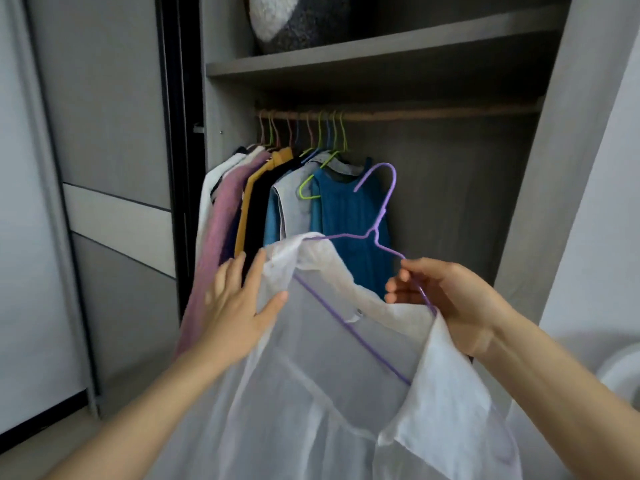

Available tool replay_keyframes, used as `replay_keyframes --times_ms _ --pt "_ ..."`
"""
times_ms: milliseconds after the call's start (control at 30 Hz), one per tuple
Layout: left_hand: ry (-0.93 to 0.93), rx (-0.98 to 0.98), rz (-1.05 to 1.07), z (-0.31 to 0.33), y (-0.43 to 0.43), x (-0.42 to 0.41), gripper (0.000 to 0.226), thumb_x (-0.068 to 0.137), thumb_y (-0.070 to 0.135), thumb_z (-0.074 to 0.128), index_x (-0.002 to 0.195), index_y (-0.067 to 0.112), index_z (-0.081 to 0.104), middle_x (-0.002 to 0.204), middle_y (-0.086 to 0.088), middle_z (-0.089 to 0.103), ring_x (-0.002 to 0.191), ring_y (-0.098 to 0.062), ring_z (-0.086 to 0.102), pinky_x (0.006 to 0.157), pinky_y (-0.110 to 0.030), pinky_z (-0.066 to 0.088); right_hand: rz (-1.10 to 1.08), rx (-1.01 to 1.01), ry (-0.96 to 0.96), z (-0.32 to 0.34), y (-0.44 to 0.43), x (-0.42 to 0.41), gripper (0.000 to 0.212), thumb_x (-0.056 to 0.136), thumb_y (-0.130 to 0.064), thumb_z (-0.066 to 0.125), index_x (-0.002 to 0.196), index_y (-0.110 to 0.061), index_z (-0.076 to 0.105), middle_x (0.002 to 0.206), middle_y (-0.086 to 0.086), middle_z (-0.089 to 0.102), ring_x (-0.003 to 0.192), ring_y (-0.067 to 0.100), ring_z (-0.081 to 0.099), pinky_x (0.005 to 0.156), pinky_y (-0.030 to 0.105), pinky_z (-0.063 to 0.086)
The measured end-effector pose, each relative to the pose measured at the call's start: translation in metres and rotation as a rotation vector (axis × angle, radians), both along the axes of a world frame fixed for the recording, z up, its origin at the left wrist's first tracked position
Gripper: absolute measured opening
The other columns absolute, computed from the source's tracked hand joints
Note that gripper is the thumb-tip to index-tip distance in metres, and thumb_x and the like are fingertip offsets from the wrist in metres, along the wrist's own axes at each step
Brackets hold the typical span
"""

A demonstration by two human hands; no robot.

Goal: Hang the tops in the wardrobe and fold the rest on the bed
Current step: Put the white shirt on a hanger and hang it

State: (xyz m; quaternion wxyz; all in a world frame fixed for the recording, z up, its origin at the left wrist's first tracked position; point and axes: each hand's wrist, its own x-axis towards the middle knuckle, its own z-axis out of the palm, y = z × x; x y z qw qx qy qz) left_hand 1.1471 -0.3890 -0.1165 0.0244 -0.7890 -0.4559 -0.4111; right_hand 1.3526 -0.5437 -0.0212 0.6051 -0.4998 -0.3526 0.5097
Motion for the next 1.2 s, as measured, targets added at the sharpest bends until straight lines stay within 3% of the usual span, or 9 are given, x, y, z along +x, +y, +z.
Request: replay_keyframes --times_ms 133,300,400,500,600,700,900,1067,1200 --pt "0.052 -0.082 -0.079 -0.002 0.014 0.029 0.115 0.056 0.091 -0.010 0.150 0.026 0.003 0.156 -0.010 0.013 0.141 -0.023 0.007 0.111 -0.039 0.016 0.004 0.167 0.046 0.001 -0.004 0.006 0.012 0.059 0.005 0.054 0.061 -0.006 0.061 0.064 0.012 0.062 0.054 0.019 0.063 0.055 0.023 0.054" --pt "0.038 -0.095 -0.169 0.006 0.051 0.059 0.125 0.049 0.092 -0.020 0.150 0.023 0.005 0.154 -0.010 0.015 0.140 -0.022 0.007 0.111 -0.037 0.016 -0.238 0.347 -0.187 0.002 0.021 0.015 0.034 0.081 0.017 0.033 0.074 -0.005 0.058 0.060 0.005 0.065 0.057 0.014 0.064 0.059 0.019 0.053" --pt "0.072 -0.071 -0.173 0.017 0.082 0.074 0.114 0.057 0.086 -0.007 0.150 0.022 0.003 0.155 -0.012 0.011 0.140 -0.024 0.005 0.111 -0.037 0.015 -0.348 0.363 -0.366 0.000 0.049 0.018 0.032 0.086 0.013 0.038 0.078 -0.007 0.062 0.060 0.001 0.066 0.060 0.011 0.063 0.065 0.018 0.052" --pt "0.053 -0.008 -0.162 0.035 0.133 0.083 0.100 0.067 0.071 0.003 0.150 0.017 0.012 0.153 -0.017 0.016 0.140 -0.032 0.012 0.109 -0.044 0.020 -0.443 0.390 -0.390 0.010 0.090 0.021 0.031 0.085 0.014 0.041 0.078 -0.006 0.063 0.059 0.000 0.065 0.061 0.011 0.061 0.066 0.017 0.052" --pt "0.033 0.154 -0.160 0.053 0.189 0.083 0.075 0.083 0.056 0.035 0.138 0.004 0.042 0.135 -0.028 0.044 0.124 -0.047 0.040 0.089 -0.057 0.042 -0.537 0.430 -0.412 0.029 0.134 0.021 0.029 0.085 0.013 0.043 0.076 -0.007 0.062 0.060 0.001 0.064 0.065 0.014 0.060 0.071 0.019 0.051" --pt "-0.003 0.225 -0.184 0.080 0.251 0.085 0.064 0.087 0.039 0.059 0.138 0.004 0.043 0.138 -0.028 0.043 0.126 -0.048 0.038 0.091 -0.059 0.040 -0.641 0.463 -0.504 0.051 0.192 0.018 0.026 0.085 0.011 0.046 0.077 -0.008 0.061 0.069 0.003 0.061 0.070 0.011 0.058 0.074 0.019 0.048" --pt "-0.010 0.249 -0.291 0.123 0.328 0.083 0.080 0.080 0.061 0.019 0.136 0.012 0.048 0.142 -0.019 0.043 0.133 -0.040 0.031 0.100 -0.057 0.032 -0.789 0.433 -0.527 0.095 0.299 0.046 0.022 0.086 0.011 0.041 0.081 -0.004 0.056 0.067 0.008 0.053 0.049 0.007 0.053 0.048 0.013 0.046" --pt "-0.027 0.211 -0.358 0.139 0.365 0.077 0.094 0.070 0.071 0.004 0.139 0.021 0.043 0.147 -0.005 0.037 0.138 -0.029 0.022 0.107 -0.049 0.024 -0.868 0.347 -0.600 0.124 0.370 0.071 0.024 0.093 0.002 0.043 0.072 -0.007 0.051 0.066 0.009 0.052 0.057 0.017 0.049 0.057 0.025 0.042" --pt "-0.061 0.221 -0.350 0.133 0.384 0.067 0.091 0.071 0.071 0.008 0.137 0.021 0.046 0.145 -0.003 0.041 0.137 -0.029 0.025 0.104 -0.049 0.026 -0.879 0.316 -0.654 0.133 0.409 0.077 0.023 0.093 -0.001 0.043 0.072 -0.005 0.051 0.066 0.009 0.050 0.059 0.017 0.047 0.062 0.029 0.039"
